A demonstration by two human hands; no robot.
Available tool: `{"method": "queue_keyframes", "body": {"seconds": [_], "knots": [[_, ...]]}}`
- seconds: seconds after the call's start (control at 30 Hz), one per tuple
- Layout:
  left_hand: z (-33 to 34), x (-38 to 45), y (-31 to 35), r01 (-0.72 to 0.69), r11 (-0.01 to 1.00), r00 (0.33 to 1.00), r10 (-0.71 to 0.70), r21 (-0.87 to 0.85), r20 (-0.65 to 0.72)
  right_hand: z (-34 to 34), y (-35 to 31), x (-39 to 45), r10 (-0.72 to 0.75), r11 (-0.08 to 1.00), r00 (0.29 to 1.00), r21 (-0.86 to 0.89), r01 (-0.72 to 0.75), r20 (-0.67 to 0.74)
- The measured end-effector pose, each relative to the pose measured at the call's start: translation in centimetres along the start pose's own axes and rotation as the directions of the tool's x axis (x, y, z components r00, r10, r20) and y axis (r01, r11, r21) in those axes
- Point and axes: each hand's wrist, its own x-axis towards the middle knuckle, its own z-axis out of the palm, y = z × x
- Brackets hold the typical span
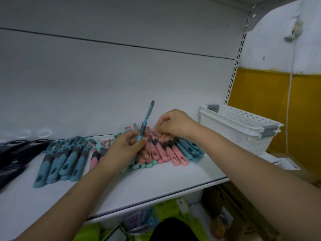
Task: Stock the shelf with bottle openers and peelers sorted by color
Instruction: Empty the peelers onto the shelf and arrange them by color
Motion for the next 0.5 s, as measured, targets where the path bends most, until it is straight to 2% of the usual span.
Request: {"method": "queue_keyframes", "body": {"seconds": [0.03, 0.07, 0.1, 0.17, 0.23, 0.33, 0.5], "knots": [[-0.2, 0.1, -0.2, -0.021, 1.000, 0.999, 0.021, -0.017, -0.025, -0.7, 0.8, 0.2, -0.014, 0.975, 0.995, -0.224, -0.008, -0.100], [-0.2, 0.2, -0.3, -0.045, 0.999, 0.998, 0.044, -0.022, -0.044, -1.4, 1.6, 0.3, -0.017, 0.901, 0.987, -0.431, -0.053, -0.157], [-0.3, 0.4, -0.4, -0.066, 0.998, 0.996, 0.066, -0.002, -0.059, -1.9, 2.6, 0.1, 0.021, 0.814, 0.987, -0.570, -0.111, -0.162], [-0.5, 0.6, -0.7, -0.090, 0.994, 0.993, 0.094, 0.058, -0.070, -2.2, 4.4, -0.4, 0.198, 0.702, 0.978, -0.686, -0.190, -0.068], [-0.6, 0.8, -0.9, -0.093, 0.992, 0.993, 0.098, 0.085, -0.064, -2.4, 5.6, -0.5, 0.332, 0.678, 0.943, -0.693, -0.244, -0.008], [-0.7, 0.8, -1.1, -0.096, 0.992, 0.994, 0.100, 0.078, -0.053, -3.8, 5.9, 0.5, 0.386, 0.667, 0.923, -0.692, -0.277, 0.002], [-0.6, 0.6, -0.6, -0.091, 0.996, 0.994, 0.092, 0.018, -0.051, -5.3, 6.3, 1.6, 0.460, 0.761, 0.886, -0.541, -0.359, 0.059]]}}
